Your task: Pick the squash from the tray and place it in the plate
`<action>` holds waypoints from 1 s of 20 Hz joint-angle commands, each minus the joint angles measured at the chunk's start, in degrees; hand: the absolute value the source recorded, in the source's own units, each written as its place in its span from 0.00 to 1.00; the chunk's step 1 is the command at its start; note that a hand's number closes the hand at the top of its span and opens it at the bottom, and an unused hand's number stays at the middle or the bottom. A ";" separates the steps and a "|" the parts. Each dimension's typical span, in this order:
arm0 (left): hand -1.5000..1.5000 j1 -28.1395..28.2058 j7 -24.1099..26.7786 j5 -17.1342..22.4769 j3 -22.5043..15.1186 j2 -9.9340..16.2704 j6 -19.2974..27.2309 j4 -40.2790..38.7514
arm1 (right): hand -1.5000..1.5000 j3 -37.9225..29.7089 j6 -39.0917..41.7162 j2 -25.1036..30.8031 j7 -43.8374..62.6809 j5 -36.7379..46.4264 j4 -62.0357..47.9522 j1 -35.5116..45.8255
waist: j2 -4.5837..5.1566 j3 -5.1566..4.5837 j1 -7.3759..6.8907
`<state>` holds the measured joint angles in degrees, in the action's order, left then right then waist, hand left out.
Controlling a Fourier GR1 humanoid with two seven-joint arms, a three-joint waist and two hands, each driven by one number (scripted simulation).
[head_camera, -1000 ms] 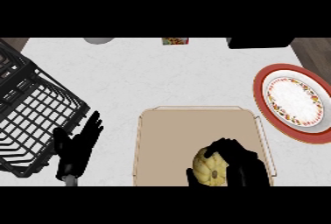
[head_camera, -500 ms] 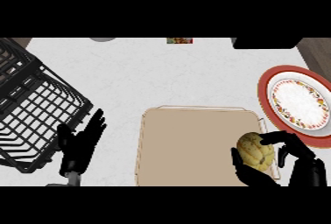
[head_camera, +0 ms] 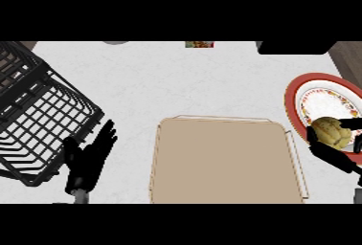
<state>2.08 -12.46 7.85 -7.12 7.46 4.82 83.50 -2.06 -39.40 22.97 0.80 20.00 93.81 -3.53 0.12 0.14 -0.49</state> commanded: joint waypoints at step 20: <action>0.50 -7.22 -1.17 0.85 2.37 0.83 -3.20 -3.77 | 0.00 -11.65 21.12 15.98 -22.30 -5.22 -73.94 37.64 | 1.34 0.17 -3.20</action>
<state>-2.09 -12.23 7.43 -6.65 6.96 2.69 80.33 -15.20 -23.94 36.33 -22.57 12.87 27.15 29.81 1.26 0.26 -3.28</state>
